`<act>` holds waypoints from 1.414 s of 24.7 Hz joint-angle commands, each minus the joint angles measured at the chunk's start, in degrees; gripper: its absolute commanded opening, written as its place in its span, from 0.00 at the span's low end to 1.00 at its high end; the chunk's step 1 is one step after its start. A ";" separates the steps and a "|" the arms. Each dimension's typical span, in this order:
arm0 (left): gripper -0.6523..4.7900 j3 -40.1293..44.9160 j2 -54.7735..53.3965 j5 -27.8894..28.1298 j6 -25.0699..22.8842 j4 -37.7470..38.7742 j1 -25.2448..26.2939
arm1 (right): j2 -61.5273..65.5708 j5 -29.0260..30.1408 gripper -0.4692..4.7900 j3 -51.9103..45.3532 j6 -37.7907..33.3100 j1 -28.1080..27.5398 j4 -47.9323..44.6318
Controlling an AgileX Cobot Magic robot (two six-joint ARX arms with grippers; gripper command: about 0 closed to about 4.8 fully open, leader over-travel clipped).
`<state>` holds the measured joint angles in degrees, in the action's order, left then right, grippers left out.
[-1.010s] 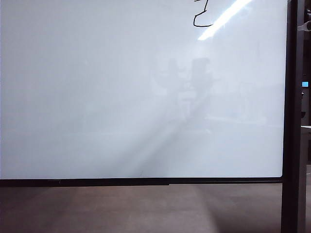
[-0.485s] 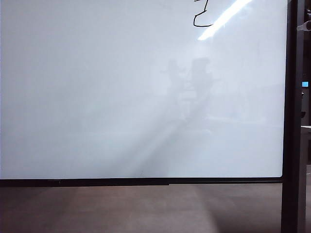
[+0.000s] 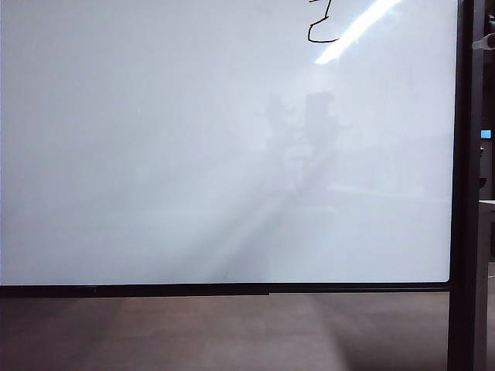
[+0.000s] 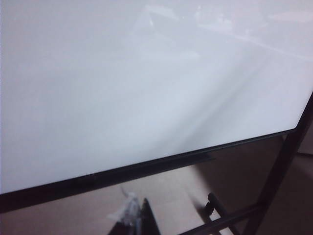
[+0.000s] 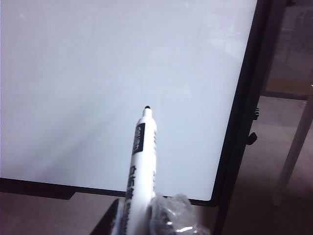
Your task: Reach to the right to find the marker pen, pick it up, and write the number 2 on the whiteboard.
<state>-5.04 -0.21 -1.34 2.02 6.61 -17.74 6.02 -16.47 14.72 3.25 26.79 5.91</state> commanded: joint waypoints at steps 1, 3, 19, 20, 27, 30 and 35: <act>0.11 0.66 -0.02 0.04 -0.04 -2.60 0.72 | 0.00 -0.07 0.09 0.31 -0.22 0.02 -1.01; 0.11 0.98 -0.02 -0.94 0.15 -2.97 3.19 | 0.00 -0.07 0.09 0.28 -0.20 0.02 -1.01; 0.11 3.67 -0.02 -6.97 -0.09 -2.97 26.71 | 0.00 -0.07 0.09 0.31 -0.20 0.02 -1.01; 0.11 4.09 -0.02 -6.05 -0.09 -3.21 26.53 | 0.00 -0.09 0.09 0.31 -0.20 0.02 -1.01; 0.11 4.52 -0.02 5.22 -2.49 -4.22 20.70 | 0.00 -0.07 0.09 0.31 -0.22 0.02 -1.01; 0.11 4.52 -0.02 4.59 -3.69 -5.90 19.19 | 0.00 -0.07 0.09 0.31 -0.20 0.02 -1.01; 0.11 4.52 -0.02 1.14 -3.54 -12.81 19.17 | 0.00 -0.07 0.09 0.31 -0.22 0.02 -1.01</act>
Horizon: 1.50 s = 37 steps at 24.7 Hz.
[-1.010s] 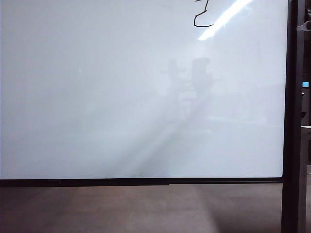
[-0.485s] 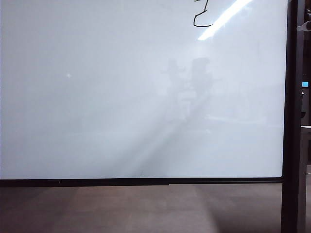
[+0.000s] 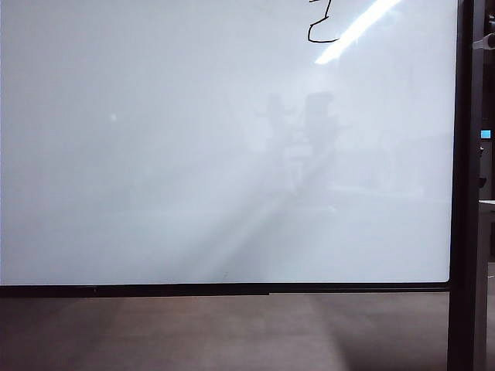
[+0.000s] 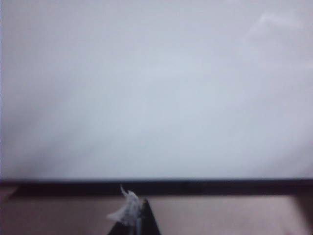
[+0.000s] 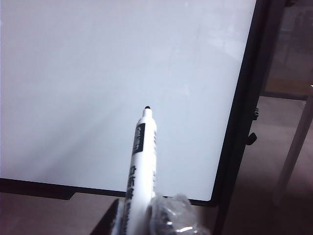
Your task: Reach to the right to find the marker pen, pick it up, and write the number 2 on the whiteboard.
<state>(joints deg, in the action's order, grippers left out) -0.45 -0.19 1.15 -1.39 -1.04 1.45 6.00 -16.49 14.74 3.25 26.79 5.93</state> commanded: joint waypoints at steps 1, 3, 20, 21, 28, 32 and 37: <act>0.11 -0.07 -0.04 -1.33 -0.13 -5.95 -0.02 | 0.02 -0.04 0.09 0.26 -0.20 0.02 -1.03; 0.11 -0.07 -0.04 -1.38 -0.11 -6.34 -0.02 | 0.02 -0.07 0.09 0.28 -0.20 0.02 -1.03; 0.11 -0.07 -0.04 -1.36 -0.13 -6.25 -0.02 | 0.02 -0.04 0.09 0.28 -0.20 0.02 -1.03; 0.11 -0.07 -0.04 -1.36 -0.13 -6.25 -0.02 | 0.02 -0.07 0.09 0.28 -0.20 0.02 -1.03; 0.11 -0.07 -0.04 -1.36 -0.13 -6.25 -0.02 | -0.72 -0.09 0.09 -1.07 -0.22 -0.04 -2.12; 0.11 -0.07 -0.04 -1.38 -0.13 -6.25 -0.02 | -2.58 0.35 0.09 -3.93 -0.22 -3.50 -2.01; 0.11 -0.07 -0.04 -1.36 -0.13 -6.25 -0.02 | -5.03 6.93 0.09 -8.52 -0.22 -10.51 -2.29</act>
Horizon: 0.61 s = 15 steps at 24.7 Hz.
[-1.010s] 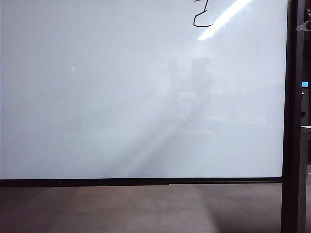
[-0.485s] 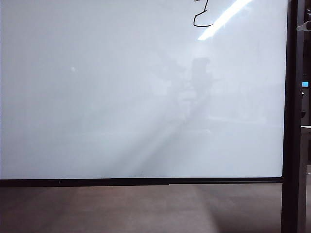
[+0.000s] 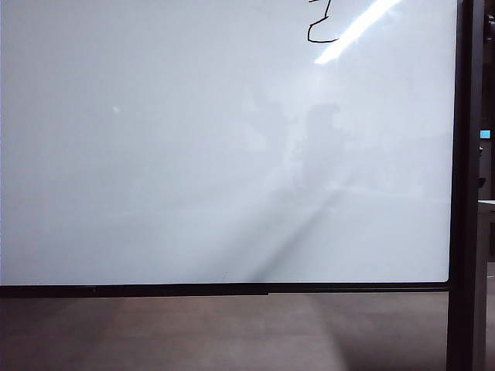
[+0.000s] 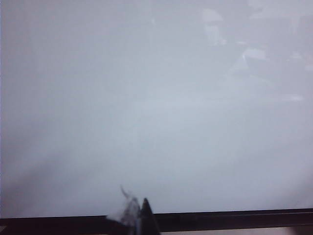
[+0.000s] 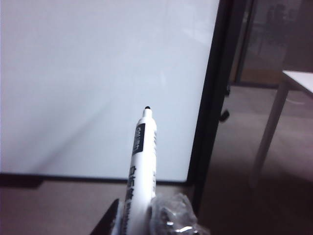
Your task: Reach to the right to find the marker pen, pick it up, and write the number 2 on the whiteboard.
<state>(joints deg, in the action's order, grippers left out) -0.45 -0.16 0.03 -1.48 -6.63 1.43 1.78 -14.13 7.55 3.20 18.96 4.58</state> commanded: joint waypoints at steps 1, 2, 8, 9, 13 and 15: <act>0.11 -0.07 -0.07 -0.26 -0.04 -0.66 0.00 | -1.20 6.25 0.09 -1.95 -0.17 -3.96 -1.03; 0.11 -0.07 -0.09 -0.24 -0.04 -0.66 0.00 | -1.68 7.82 0.09 -2.62 -0.17 -5.35 -1.16; 0.11 -0.07 -0.07 -0.24 -0.04 -0.61 0.00 | -1.66 8.70 0.09 -5.66 -0.17 -10.32 -3.17; 0.11 -0.07 -0.07 -0.26 -0.04 -0.61 0.00 | -1.66 8.70 0.09 -6.05 -0.17 -10.62 -3.80; 0.11 -0.07 -0.07 -0.24 -0.04 -0.59 0.00 | -1.66 8.68 0.09 -7.30 -0.17 -10.95 -6.71; 0.11 -0.07 -0.07 -0.24 -0.04 -0.59 0.00 | -1.66 8.70 0.09 -7.30 -0.17 -10.95 -6.71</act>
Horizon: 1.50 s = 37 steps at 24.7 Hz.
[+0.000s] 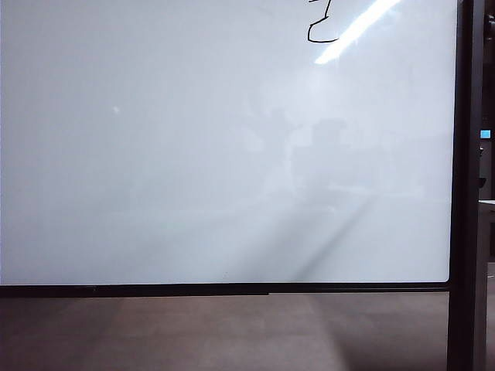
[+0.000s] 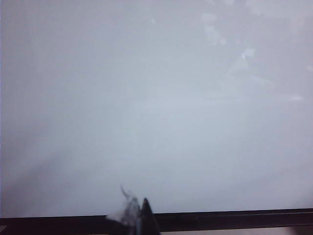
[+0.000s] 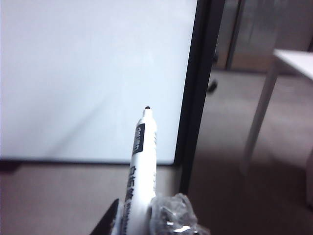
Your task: Reach to the right to find the marker pen, pick it up, and write the number 2 on the whiteboard.
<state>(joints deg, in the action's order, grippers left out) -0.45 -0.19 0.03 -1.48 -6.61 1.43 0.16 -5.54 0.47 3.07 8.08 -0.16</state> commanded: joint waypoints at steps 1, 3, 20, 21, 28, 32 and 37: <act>0.11 -0.07 -0.04 -0.24 -0.04 -0.61 0.00 | -0.04 0.11 0.09 -0.22 -0.04 -0.07 -1.97; 0.11 -0.07 -0.04 -0.24 -0.04 -0.61 0.00 | -0.04 0.13 0.09 -0.22 -0.04 -0.07 -1.99; 0.11 -0.07 -0.04 -0.24 -0.04 -0.61 0.00 | -0.04 0.13 0.09 -0.22 -0.04 -0.04 -4.83; 0.11 -0.07 -0.04 -0.24 -0.04 -0.61 0.00 | -0.04 0.13 0.09 -0.22 -0.04 -0.04 -4.81; 0.11 -0.07 -0.04 -0.24 -0.04 -0.61 0.00 | -0.04 0.13 0.09 -0.20 -0.04 -0.02 -4.79; 0.11 -0.07 -0.04 -0.24 -0.04 -0.61 0.00 | -0.04 0.11 0.09 -0.20 -0.02 0.00 -4.79; 0.11 -0.07 -0.04 -0.24 -0.04 -0.61 0.00 | -0.04 0.13 0.09 -0.20 -0.04 0.00 -4.79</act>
<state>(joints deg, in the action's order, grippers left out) -0.45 -0.19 0.03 -1.48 -6.61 1.43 0.12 -5.54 0.47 3.07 8.10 -3.86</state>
